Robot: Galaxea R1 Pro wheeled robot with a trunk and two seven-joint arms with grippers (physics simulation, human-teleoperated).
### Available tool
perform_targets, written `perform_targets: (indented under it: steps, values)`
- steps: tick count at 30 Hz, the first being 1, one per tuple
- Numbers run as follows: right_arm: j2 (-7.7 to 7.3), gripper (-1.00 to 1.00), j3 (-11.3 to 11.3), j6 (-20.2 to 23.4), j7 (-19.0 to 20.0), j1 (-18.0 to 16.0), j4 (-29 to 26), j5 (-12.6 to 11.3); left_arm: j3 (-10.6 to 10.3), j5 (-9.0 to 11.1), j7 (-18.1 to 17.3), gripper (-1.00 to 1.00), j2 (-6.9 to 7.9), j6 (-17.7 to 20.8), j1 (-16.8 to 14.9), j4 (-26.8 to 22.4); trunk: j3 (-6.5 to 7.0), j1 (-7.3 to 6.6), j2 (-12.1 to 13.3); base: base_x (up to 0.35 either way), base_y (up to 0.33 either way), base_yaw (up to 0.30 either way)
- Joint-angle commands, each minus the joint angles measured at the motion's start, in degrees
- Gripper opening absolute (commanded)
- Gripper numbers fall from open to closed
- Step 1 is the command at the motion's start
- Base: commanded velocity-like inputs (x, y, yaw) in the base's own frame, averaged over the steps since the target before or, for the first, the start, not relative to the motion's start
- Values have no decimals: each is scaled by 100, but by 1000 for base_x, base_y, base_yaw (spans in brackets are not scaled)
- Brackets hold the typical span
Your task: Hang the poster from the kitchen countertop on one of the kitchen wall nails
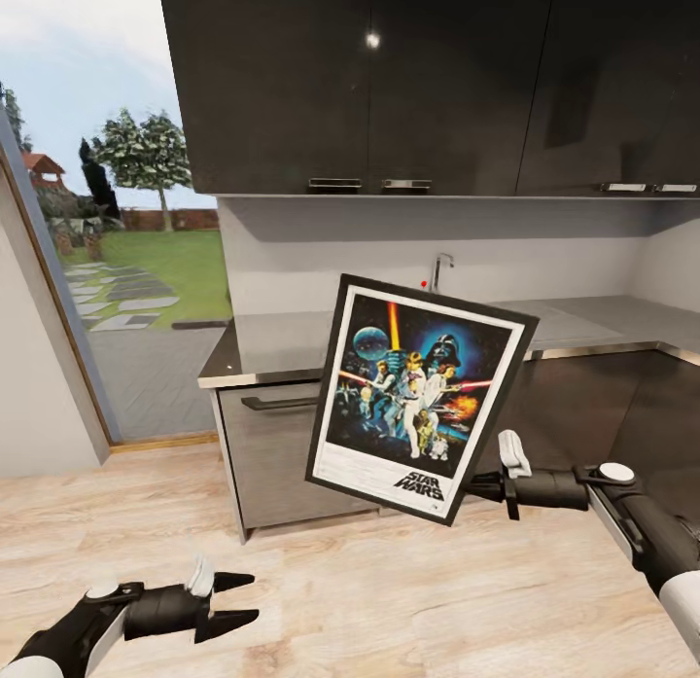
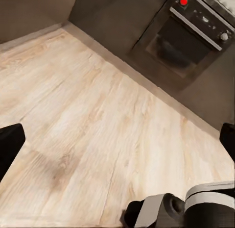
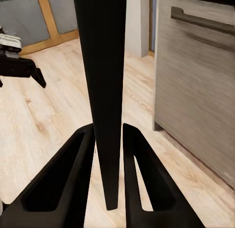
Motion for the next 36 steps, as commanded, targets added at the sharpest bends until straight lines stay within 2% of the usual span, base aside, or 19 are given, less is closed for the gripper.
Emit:
perform_targets:
  steps: [1, 5, 7, 10, 11, 14, 18, 28, 35, 36]
  values:
    - [-2, -100, 25, 64, 10, -5, 8, -54, -43, 50, 61, 100, 2, -42, -6, 48, -6, 0, -4, 0, 0, 0]
    - [26, -100, 31, 68, 7, -3, 19, -60, 28, 52, 247, 100, 1, -60, -6, 390, -6, 0, -4, 0, 0, 0]
    - [57, -100, 32, 73, 6, -3, 21, -61, 144, 52, 365, 100, 0, -63, -6, 478, -6, 0, -4, 0, 0, 0]
    - [108, -100, 27, 122, 15, -2, 17, -71, 677, 46, 732, 100, -3, -68, -6, 619, -6, 0, -4, 0, 0, 0]
    - [114, -100, 26, 127, 16, -2, 17, -71, 771, 45, 776, 100, -1, -67, -6, 635, -6, 0, -4, 0, 0, 0]
    - [117, -100, 22, 133, 18, -2, 16, -77, 884, 44, 823, 100, 1, -63, -6, 653, -6, 0, -4, 0, 0, 0]
    - [122, -100, 24, 136, 18, -2, 16, -86, 946, 44, 850, 100, -1, -61, -6, 665, -6, 0, -4, 0, 0, 0]
    - [131, -100, 33, 137, 23, -2, 7, -89, 973, 44, 866, 100, 4, -53, -6, 697, 87, -220, 397, 0, 0, 0]
    - [132, -100, 27, 137, 17, -2, 5, -84, 1076, 44, 928, 100, 21, -107, -6, 1294, 149, -374, 678, 0, 0, 0]
    - [132, -100, 26, 137, 15, -2, 4, -82, 1105, 44, 944, 100, 45, -329, -6, 1592, 157, -396, 718, 0, 0, 0]
